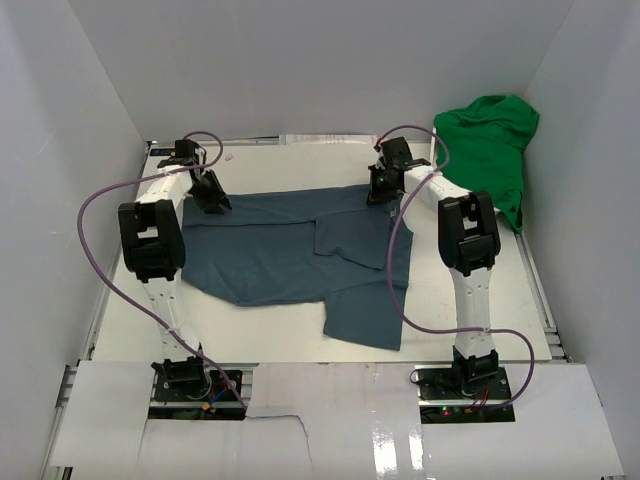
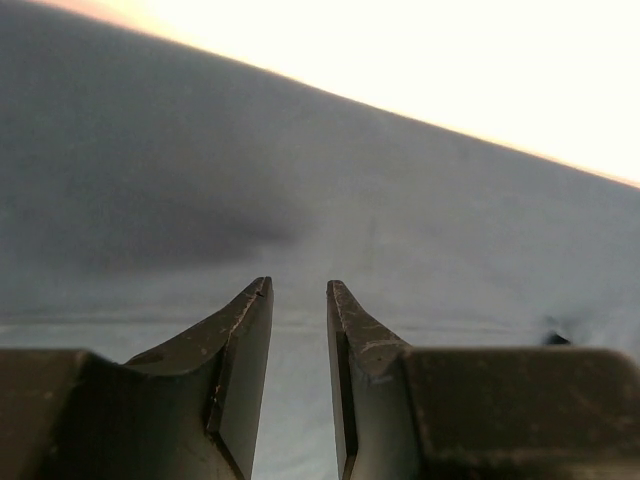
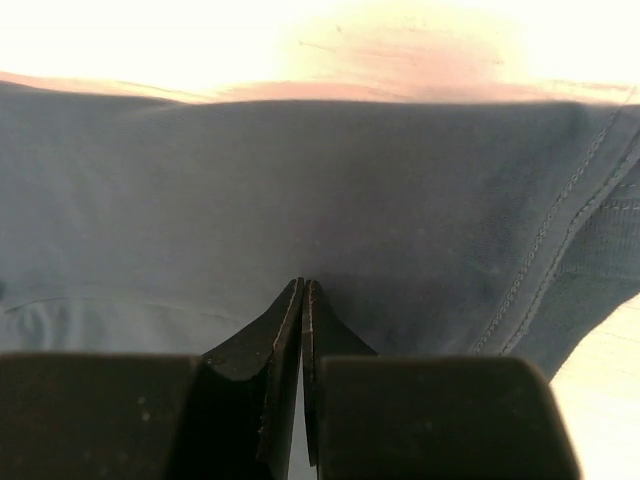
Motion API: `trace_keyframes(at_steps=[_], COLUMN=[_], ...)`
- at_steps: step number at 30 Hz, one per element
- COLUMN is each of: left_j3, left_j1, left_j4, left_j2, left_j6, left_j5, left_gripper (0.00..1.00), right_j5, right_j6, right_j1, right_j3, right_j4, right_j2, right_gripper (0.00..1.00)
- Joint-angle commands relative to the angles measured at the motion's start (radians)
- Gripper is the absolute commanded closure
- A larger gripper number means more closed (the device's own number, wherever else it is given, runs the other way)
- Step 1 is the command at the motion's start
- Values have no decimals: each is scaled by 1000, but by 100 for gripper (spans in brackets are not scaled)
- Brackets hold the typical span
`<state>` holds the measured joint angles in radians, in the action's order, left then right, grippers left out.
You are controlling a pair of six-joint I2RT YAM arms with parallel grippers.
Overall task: Fold and stack the t-shirts
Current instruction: Fold the flattened tshirt in 1/3 of the way
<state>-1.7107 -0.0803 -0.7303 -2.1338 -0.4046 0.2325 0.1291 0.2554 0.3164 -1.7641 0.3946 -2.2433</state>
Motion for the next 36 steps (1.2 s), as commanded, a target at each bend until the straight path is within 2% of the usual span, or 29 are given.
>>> trace_keyframes(at_steps=[1, 9, 20, 28, 31, 34, 36], left_j3=[-41, -90, -179, -352, -371, -351, -333], left_j1=[-7, -7, -7, -6, -7, -10, -10], left_j4=[5, 0, 6, -38, -44, -38, -29], left_j2=[-11, -116, -274, -371, -373, -303, -241], left_j6=[-8, 6, -7, -10, -11, -26, -36], left_j5=[-76, -105, -48, 5, 21, 47, 80], left_gripper=[61, 61, 61, 60, 59, 53, 50], right_j5=[-34, -52, -8, 78, 115, 126, 142], right_j6=[-19, -18, -7, 1, -2, -15, -19], right_j1=[0, -28, -117, -174, -177, -177, -177], right_j3=[-64, -74, -159, -371, -443, -475, -443], right_j4=[9, 13, 47, 73, 70, 47, -11], right_j2=[-4, -73, -163, -269, -291, -265, -196], right_gripper=[92, 92, 92, 92, 92, 79, 66])
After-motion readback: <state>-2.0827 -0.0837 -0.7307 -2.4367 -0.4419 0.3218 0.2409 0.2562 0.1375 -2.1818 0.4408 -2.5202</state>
